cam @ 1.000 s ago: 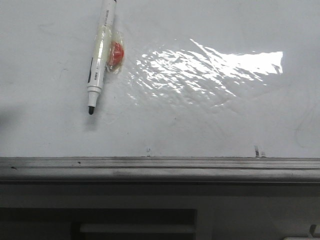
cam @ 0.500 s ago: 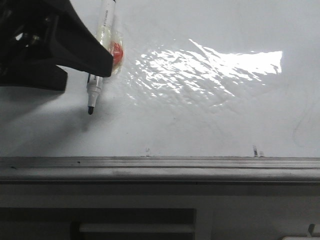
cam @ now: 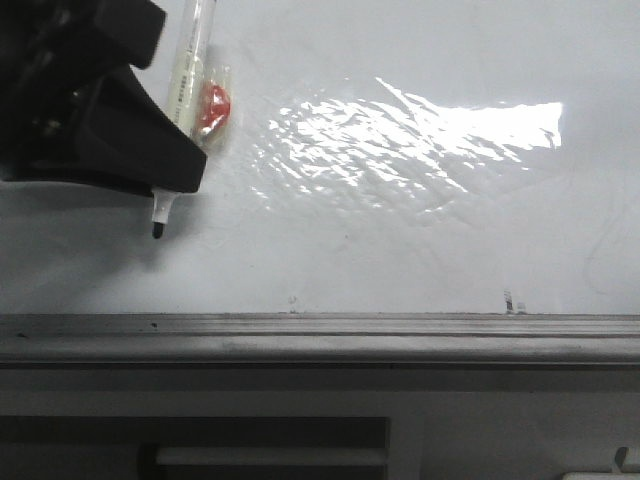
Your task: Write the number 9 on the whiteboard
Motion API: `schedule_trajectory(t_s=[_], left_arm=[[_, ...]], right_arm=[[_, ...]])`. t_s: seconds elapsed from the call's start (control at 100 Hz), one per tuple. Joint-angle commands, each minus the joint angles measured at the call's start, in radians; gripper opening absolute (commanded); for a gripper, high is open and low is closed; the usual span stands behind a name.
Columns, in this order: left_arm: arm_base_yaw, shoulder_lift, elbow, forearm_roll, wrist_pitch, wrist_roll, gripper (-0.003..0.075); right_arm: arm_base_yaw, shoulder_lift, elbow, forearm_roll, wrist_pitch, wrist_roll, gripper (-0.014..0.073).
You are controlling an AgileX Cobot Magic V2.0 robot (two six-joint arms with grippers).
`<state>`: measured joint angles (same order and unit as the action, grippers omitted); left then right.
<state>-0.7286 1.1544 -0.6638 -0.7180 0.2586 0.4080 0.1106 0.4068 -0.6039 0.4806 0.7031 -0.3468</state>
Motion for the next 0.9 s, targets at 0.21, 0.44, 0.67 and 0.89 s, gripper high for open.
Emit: schedule_trajectory(t_s=[0.21, 0.44, 0.67, 0.89], left_arm=[[0.0, -0.205, -0.023, -0.06, 0.393, 0.508, -0.002], [0.0, -0.234, -0.023, -0.273, 0.437, 0.763, -0.002], [0.0, -0.207, -0.023, -0.27, 0.499, 0.851, -0.002], [0.0, -0.193, -0.023, -0.27, 0.503, 0.917, -0.002]], right_arm=[[0.104, 0.131, -0.036, 0.631, 0.106, -0.727, 0.0472], [0.32, 0.295, -0.082, 0.668, 0.145, -0.955, 0.0472], [0.489, 0.481, -0.156, 0.656, 0.061, -1.004, 0.0472], [0.608, 0.617, -0.211, 0.651, -0.047, -1.045, 0.0472]])
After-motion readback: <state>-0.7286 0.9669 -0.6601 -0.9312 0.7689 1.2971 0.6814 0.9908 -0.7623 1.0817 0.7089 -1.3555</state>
